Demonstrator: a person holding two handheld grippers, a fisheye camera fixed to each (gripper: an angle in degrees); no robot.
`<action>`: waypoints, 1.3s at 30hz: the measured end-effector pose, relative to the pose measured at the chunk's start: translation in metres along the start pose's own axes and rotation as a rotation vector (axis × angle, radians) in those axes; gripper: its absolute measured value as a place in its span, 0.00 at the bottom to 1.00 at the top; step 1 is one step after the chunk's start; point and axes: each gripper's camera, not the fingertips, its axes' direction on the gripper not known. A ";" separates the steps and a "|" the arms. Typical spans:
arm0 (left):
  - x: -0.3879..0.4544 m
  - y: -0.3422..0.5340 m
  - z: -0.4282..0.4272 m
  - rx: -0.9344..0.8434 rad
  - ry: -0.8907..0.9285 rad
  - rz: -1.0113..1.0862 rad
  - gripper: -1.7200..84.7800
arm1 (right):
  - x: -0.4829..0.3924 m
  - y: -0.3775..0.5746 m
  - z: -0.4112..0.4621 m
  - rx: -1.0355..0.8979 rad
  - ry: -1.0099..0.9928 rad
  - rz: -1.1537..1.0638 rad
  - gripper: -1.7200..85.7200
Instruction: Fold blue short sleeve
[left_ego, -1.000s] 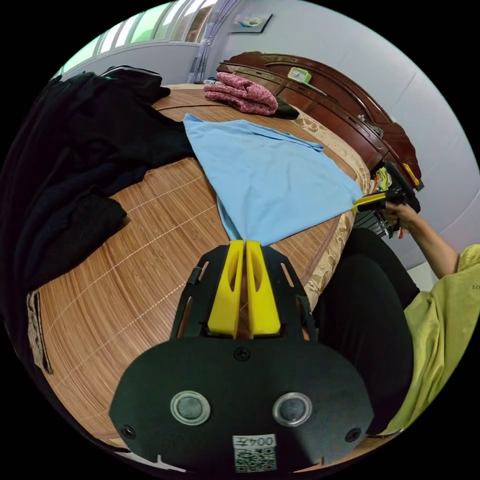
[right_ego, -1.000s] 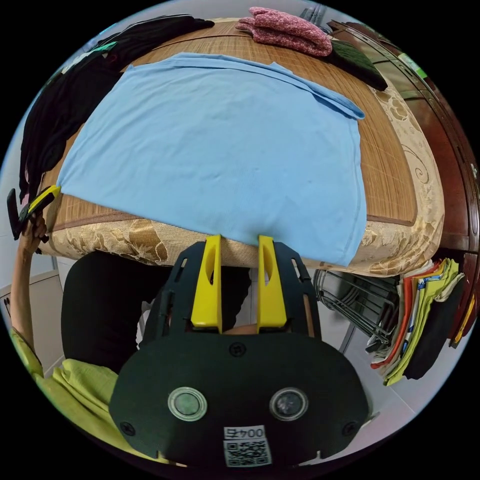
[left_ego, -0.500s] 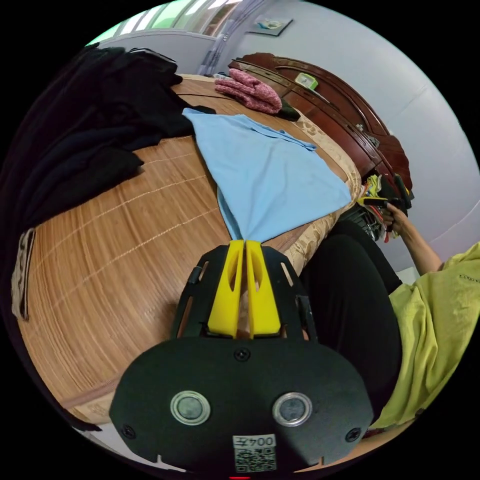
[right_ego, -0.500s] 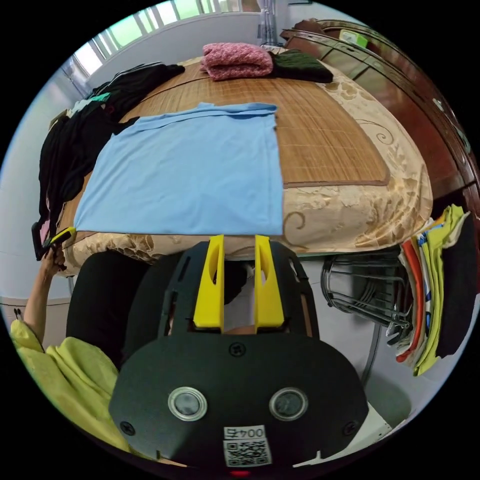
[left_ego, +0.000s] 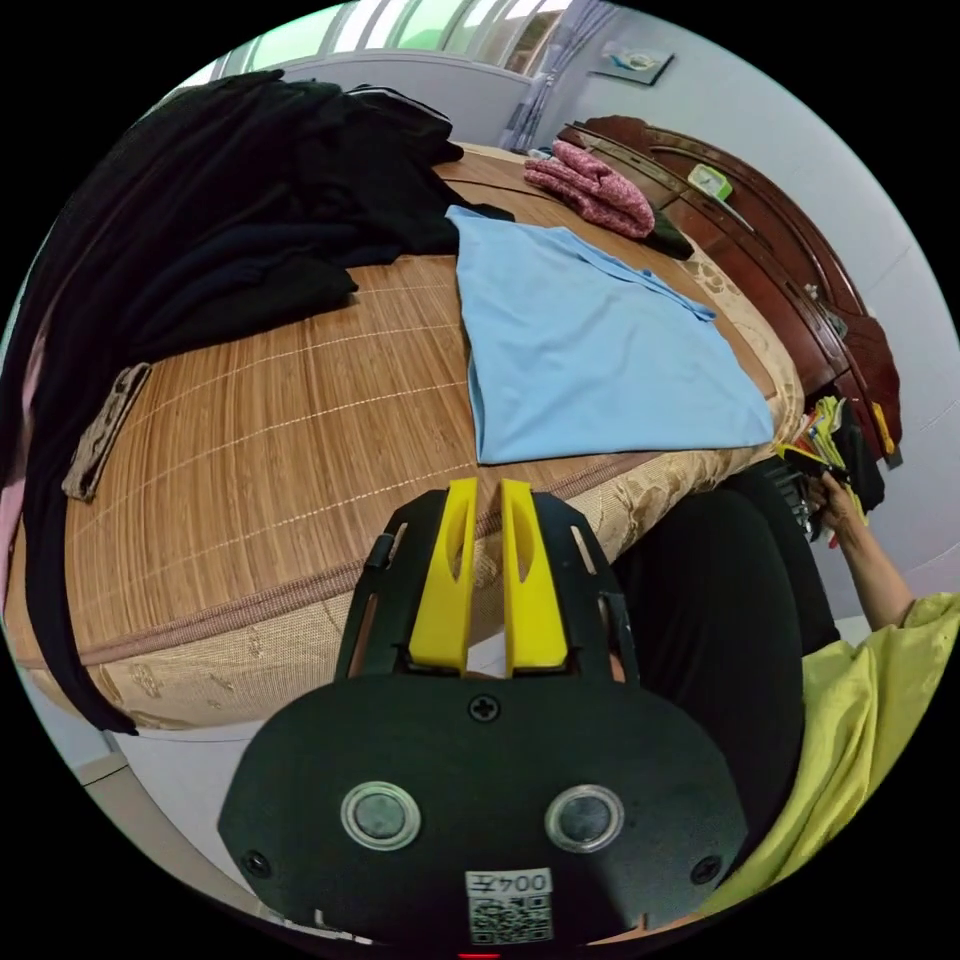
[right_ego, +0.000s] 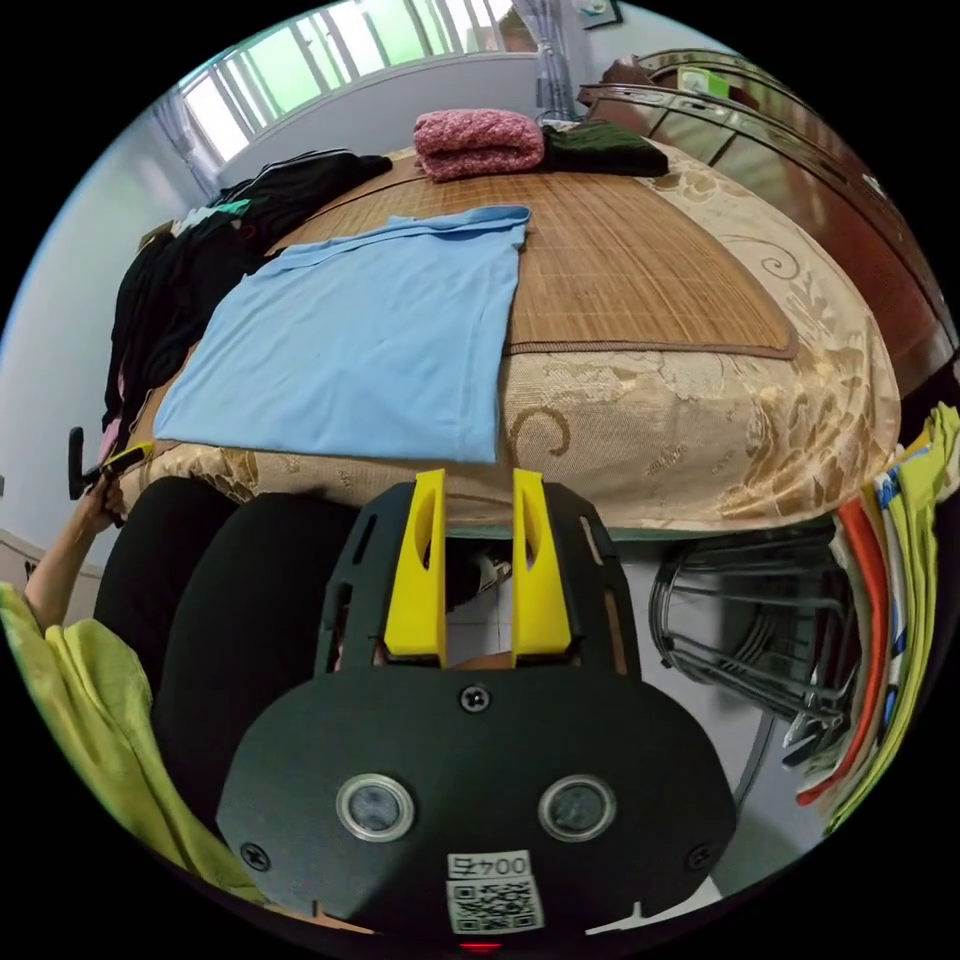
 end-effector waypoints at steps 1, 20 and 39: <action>0.006 0.001 0.000 0.001 -0.030 0.001 0.04 | 0.000 -0.002 0.001 -0.017 0.017 -0.028 0.14; 0.037 0.006 -0.011 -0.020 -0.086 -0.012 0.04 | 0.006 -0.019 0.006 -0.093 0.133 -0.261 0.03; 0.046 -0.007 -0.019 -0.054 -0.102 -0.001 0.04 | 0.017 -0.088 0.008 -0.112 0.104 -0.016 0.08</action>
